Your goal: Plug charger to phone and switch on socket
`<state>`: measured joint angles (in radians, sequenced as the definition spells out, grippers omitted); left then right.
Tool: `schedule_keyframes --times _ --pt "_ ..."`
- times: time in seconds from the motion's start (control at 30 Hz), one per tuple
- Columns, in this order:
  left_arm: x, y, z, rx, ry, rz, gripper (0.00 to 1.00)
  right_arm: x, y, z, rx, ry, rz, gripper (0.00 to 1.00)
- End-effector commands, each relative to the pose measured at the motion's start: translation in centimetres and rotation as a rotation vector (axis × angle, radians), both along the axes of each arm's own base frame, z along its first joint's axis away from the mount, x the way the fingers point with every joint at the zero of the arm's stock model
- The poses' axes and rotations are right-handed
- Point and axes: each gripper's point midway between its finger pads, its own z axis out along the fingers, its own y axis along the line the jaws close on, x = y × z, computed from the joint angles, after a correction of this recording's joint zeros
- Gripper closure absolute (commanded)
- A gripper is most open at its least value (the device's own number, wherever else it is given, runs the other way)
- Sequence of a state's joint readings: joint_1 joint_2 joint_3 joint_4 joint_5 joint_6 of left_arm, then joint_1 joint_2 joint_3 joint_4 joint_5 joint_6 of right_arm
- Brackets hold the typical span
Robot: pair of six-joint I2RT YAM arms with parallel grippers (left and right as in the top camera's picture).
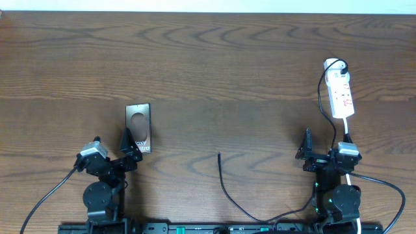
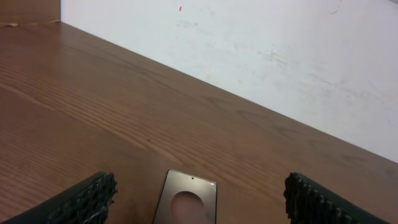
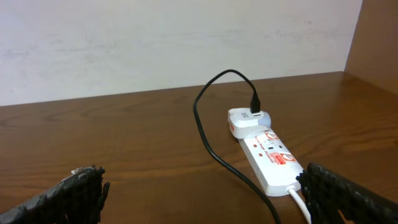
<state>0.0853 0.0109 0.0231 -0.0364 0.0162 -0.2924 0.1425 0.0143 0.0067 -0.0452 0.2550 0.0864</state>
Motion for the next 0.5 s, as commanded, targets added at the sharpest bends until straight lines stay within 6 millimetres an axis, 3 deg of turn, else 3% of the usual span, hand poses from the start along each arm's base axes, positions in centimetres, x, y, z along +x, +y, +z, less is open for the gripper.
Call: schedule_keyframes --times 0.0,0.33,0.47 --pt "-0.2 0.7 -1.7 -0.004 0.048 0.04 0.11 -0.1 -0.2 0.0 -0.013 0.0 -0.009 0.01" --pt "-0.1 0.7 -1.1 -0.002 0.027 0.041 0.11 -0.1 -0.2 0.0 -0.013 0.0 -0.009 0.01" --pt "0.1 0.1 0.1 0.079 -0.011 -0.002 0.11 -0.1 -0.2 0.0 -0.013 0.0 -0.009 0.01"
